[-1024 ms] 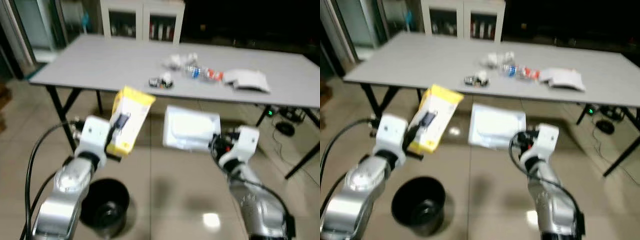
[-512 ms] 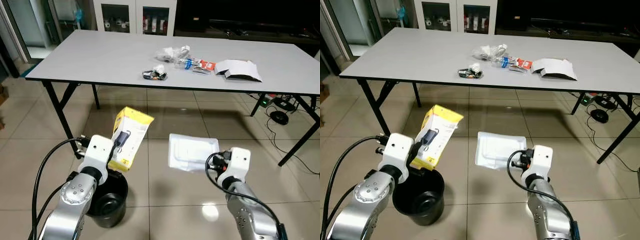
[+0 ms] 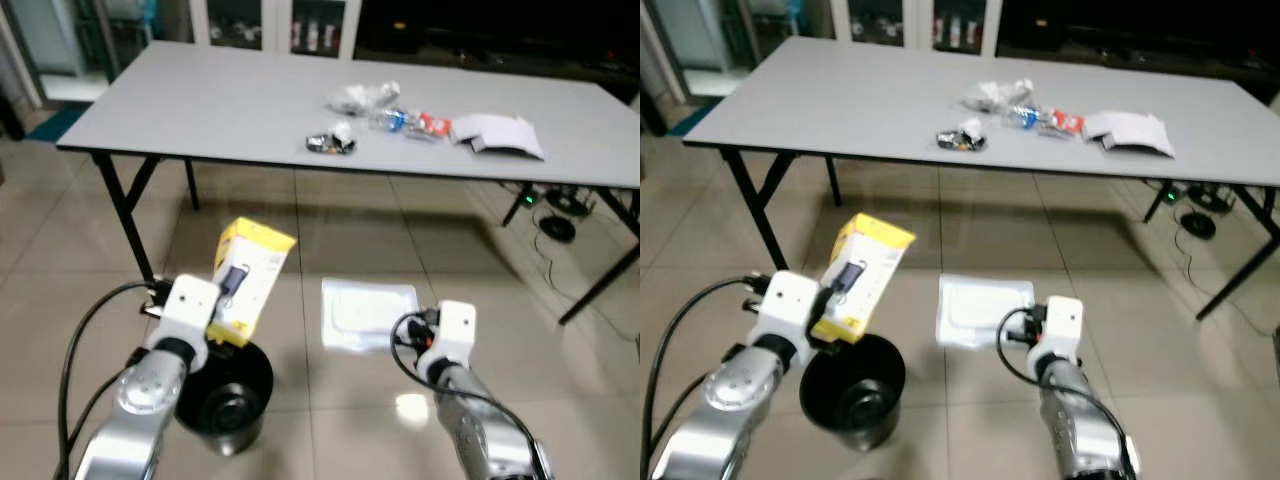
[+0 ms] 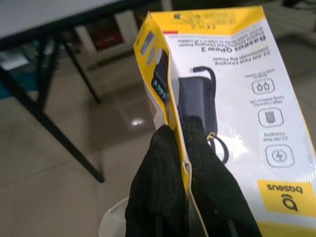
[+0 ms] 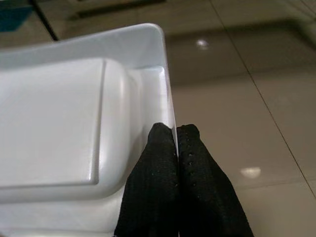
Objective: Picking trash to rubbish bin
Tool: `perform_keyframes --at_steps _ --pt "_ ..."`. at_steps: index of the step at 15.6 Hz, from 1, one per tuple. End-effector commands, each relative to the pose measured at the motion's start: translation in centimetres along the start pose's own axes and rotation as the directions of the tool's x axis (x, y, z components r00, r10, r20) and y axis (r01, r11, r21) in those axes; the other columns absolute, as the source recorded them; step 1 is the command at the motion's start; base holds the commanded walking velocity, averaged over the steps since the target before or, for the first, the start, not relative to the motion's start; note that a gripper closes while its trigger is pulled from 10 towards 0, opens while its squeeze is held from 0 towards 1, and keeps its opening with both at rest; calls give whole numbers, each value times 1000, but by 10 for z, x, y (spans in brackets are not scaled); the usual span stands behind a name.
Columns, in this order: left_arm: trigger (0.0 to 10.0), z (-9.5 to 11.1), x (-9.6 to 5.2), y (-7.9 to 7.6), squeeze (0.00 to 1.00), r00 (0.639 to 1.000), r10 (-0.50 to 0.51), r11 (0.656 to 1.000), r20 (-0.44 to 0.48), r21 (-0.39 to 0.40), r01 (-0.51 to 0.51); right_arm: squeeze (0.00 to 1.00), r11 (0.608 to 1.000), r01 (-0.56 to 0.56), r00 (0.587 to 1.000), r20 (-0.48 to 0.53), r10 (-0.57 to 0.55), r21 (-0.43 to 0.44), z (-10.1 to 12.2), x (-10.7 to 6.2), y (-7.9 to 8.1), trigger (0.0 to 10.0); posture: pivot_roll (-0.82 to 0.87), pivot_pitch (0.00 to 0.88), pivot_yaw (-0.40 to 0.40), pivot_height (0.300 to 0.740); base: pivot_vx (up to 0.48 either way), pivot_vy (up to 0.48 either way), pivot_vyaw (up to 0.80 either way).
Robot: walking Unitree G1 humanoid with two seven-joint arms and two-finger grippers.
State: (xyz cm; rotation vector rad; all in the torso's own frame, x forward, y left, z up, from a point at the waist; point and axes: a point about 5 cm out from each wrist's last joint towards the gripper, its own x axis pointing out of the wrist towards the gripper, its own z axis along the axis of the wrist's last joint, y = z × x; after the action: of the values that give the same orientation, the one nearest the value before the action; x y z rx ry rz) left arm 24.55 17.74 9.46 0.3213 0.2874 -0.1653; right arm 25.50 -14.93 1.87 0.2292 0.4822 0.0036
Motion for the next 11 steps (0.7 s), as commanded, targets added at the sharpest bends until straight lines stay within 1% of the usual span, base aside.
perform_keyframes --at_steps 1,4,5,11 --pt "10000 1 -1 4 0 1000 13 1000 6 16 -13 0 1000 0 1000 11 0 1 3 2 0 10000 55 0 -83 740 0 480 -750" --pt "10000 0 -2 6 0 1000 17 1000 7 23 -17 0 1000 -9 1000 3 9 1 2 4 2 10000 61 0 -88 740 0 480 -746" --pt "10000 -1 -3 6 0 1000 19 999 5 26 -19 0 1000 -17 1000 -1 17 0 1 5 2 10000 62 0 -89 740 0 480 -406" --pt "10000 -4 -3 7 0 1000 21 1000 0 23 -21 0 1000 -13 1000 -16 13 -9 -3 7 -1 10000 66 0 -99 740 0 480 0"
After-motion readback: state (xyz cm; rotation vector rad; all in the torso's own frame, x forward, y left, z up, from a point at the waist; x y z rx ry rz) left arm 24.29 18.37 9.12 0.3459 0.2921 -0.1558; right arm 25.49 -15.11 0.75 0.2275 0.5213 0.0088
